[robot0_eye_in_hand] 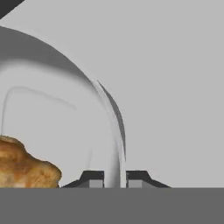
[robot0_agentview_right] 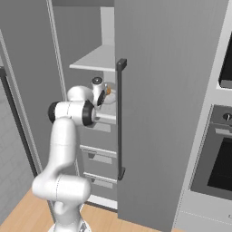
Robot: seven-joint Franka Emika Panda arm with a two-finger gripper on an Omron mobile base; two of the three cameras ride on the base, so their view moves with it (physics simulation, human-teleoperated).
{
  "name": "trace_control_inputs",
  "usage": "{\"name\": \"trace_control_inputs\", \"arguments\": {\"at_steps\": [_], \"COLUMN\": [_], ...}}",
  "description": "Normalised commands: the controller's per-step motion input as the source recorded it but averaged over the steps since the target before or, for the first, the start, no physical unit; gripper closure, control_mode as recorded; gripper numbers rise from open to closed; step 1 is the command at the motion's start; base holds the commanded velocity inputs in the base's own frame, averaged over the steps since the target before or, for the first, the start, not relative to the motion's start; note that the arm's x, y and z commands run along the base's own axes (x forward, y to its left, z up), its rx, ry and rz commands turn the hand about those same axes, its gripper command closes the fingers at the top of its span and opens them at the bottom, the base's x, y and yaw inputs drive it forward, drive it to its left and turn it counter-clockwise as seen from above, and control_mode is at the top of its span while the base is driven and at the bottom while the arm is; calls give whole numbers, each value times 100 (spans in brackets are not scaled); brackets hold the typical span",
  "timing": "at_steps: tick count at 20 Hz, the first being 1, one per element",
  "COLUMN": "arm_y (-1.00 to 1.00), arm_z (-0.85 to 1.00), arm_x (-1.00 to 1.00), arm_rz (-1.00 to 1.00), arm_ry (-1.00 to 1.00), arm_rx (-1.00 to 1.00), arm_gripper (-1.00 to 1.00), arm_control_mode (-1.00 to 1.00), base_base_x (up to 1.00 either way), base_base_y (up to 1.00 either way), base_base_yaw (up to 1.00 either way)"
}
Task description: Take the meat container that has the chicken drumstick and place it on the second highest rack of the freezer. Then take the vegetable container that has the sweet potato and tomato and place it on the highest rack of the freezer.
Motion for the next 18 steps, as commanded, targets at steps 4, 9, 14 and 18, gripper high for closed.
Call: {"name": "trace_control_inputs", "arguments": {"at_steps": [4,9,14,18], "arm_y": [1,-2,-3,0], "arm_z": [-13,0,-4,1], "arm_x": [8,-81,-100,-100], "arm_rz": [0,1,16,21], "arm_ry": [-1,0,-5,-15], "arm_rx": [3,13,1,-21], "arm_gripper": [-100,-100,-100,-100], "arm_control_mode": [-100,-100,-100,-100], "base_base_x": [0,0,0,0], "base_base_y": [0,0,0,0], "base_base_yaw": [0,0,0,0]}}
